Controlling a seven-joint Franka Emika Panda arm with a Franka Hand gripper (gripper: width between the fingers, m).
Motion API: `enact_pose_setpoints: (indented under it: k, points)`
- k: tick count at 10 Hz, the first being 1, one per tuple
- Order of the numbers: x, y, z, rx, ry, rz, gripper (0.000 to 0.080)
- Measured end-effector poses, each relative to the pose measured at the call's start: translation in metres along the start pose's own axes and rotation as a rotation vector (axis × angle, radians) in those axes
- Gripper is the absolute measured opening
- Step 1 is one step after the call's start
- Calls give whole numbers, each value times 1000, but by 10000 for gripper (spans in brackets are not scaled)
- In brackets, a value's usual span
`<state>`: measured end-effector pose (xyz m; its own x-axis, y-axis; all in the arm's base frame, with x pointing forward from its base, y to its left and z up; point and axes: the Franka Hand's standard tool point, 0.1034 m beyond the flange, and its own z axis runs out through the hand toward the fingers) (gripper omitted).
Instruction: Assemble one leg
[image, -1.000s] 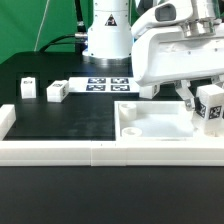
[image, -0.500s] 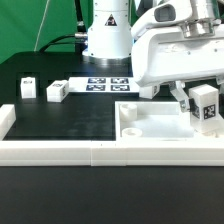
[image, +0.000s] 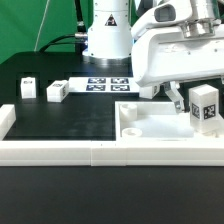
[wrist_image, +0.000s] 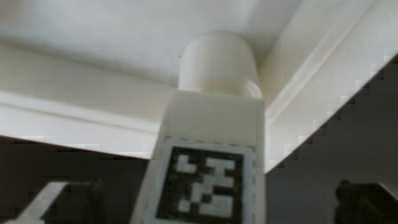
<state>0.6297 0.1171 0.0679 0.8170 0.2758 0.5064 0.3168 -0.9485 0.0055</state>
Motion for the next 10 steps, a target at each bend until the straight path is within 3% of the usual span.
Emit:
enact_pose_setpoints:
  k: [4, 8, 10]
  points:
    - [15, 6, -18, -3, -19, -3, 649]
    - [15, 6, -18, 5, -55, 1, 649]
    - [6, 4, -12, 36, -256, 51, 649]
